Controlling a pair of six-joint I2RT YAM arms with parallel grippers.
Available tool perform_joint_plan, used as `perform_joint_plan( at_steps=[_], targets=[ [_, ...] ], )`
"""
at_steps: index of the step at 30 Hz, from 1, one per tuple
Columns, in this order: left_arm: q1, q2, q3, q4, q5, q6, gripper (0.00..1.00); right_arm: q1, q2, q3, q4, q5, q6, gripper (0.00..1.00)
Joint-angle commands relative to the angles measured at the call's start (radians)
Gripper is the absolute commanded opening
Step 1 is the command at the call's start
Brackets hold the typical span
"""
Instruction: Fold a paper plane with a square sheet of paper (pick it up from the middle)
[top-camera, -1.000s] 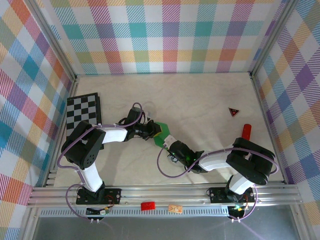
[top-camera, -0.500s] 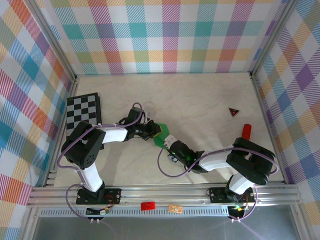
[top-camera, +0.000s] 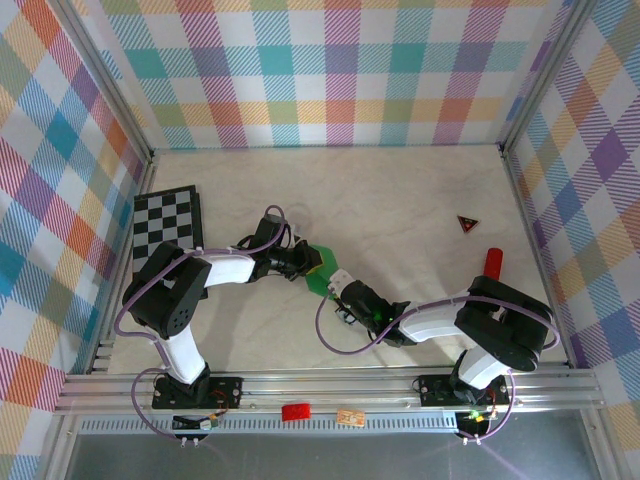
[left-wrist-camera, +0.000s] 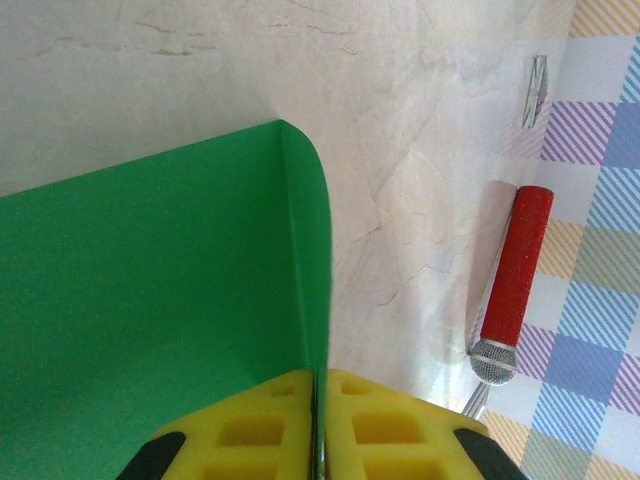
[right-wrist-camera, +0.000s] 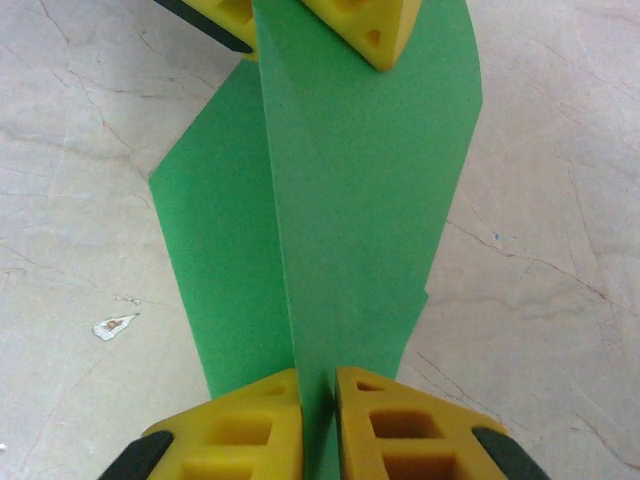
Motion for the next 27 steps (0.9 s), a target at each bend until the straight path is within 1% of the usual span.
perform_joint_plan(
  at_steps=[1, 8, 13, 27],
  targets=[
    [-0.014, -0.022, 0.026, -0.018, -0.003, 0.021, 0.11, -0.004, -0.023, -0.013, 0.026, -0.010, 0.014, 0.18],
    [-0.015, -0.020, 0.030, -0.021, -0.004, 0.023, 0.10, -0.005, -0.036, -0.014, 0.029, -0.008, 0.014, 0.23],
    [-0.017, -0.020, 0.031, -0.021, -0.004, 0.022, 0.10, -0.006, -0.037, -0.016, 0.032, -0.006, 0.018, 0.23],
    [-0.018, -0.024, 0.032, -0.029, -0.012, 0.024, 0.11, -0.007, -0.029, -0.010, 0.024, -0.020, 0.030, 0.12]
  ],
)
